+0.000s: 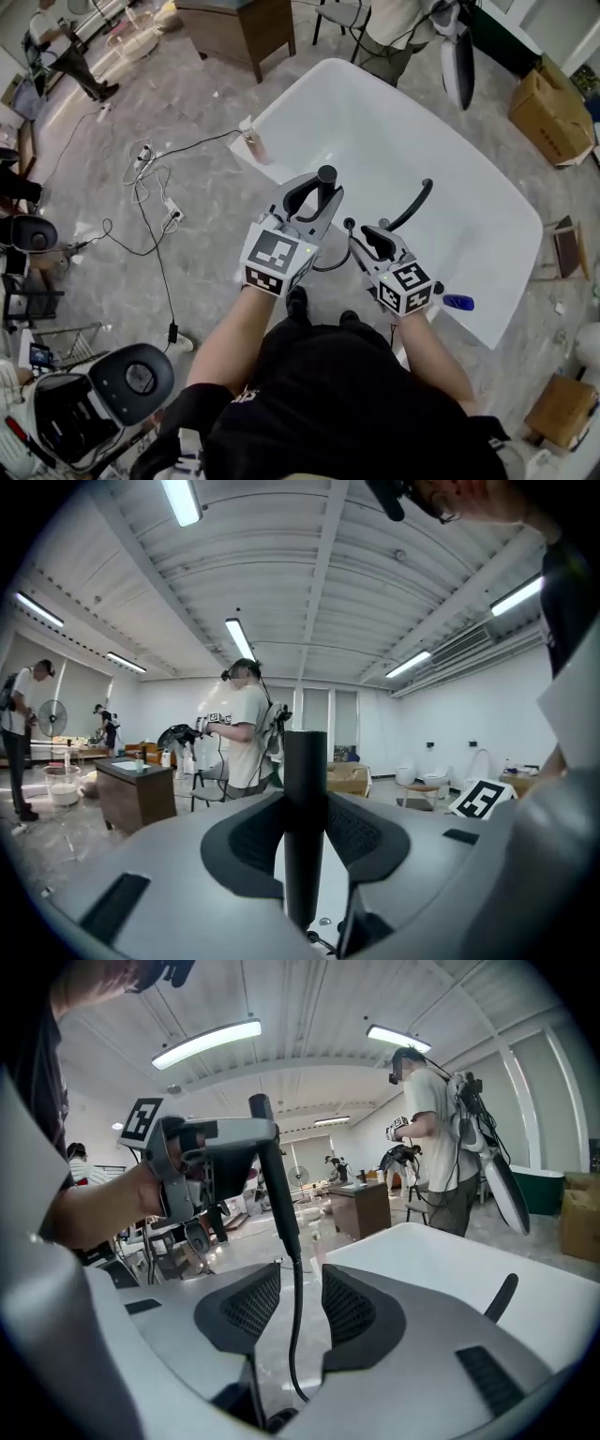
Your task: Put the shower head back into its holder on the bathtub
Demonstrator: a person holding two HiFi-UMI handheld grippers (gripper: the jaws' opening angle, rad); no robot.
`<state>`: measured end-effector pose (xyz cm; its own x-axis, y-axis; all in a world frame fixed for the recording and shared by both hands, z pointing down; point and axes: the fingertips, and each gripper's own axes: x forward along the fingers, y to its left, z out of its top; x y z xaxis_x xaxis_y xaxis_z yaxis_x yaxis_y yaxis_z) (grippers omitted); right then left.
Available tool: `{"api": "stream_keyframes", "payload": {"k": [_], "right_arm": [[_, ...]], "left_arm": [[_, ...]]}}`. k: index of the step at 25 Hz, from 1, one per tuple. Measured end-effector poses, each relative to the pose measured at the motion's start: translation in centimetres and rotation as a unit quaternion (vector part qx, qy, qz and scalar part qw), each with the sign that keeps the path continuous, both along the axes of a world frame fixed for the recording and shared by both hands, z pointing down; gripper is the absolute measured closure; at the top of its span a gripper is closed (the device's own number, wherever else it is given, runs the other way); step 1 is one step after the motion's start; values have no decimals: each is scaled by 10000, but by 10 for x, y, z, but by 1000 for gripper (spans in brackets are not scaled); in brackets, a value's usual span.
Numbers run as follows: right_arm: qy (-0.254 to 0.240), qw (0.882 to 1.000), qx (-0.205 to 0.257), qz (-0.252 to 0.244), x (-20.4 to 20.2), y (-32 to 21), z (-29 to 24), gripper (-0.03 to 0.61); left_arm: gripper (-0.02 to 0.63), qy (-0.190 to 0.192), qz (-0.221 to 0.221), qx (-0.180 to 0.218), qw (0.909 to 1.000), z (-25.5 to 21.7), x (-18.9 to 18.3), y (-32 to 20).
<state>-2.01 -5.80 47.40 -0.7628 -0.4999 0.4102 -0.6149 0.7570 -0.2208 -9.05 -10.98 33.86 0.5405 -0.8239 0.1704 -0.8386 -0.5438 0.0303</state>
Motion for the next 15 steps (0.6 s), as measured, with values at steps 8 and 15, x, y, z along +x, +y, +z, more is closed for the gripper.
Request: {"api": "stream_keyframes", "payload": {"k": [8,15], "right_arm": [[134,9978,-347,551,-30,6,40,411],[117,9950,-523,840,10,-9,65,405]], "left_arm": [[469,274,1107,-128,9934,14,8,-24],[469,416,2242,-197,9735,27,53,-38]]}}
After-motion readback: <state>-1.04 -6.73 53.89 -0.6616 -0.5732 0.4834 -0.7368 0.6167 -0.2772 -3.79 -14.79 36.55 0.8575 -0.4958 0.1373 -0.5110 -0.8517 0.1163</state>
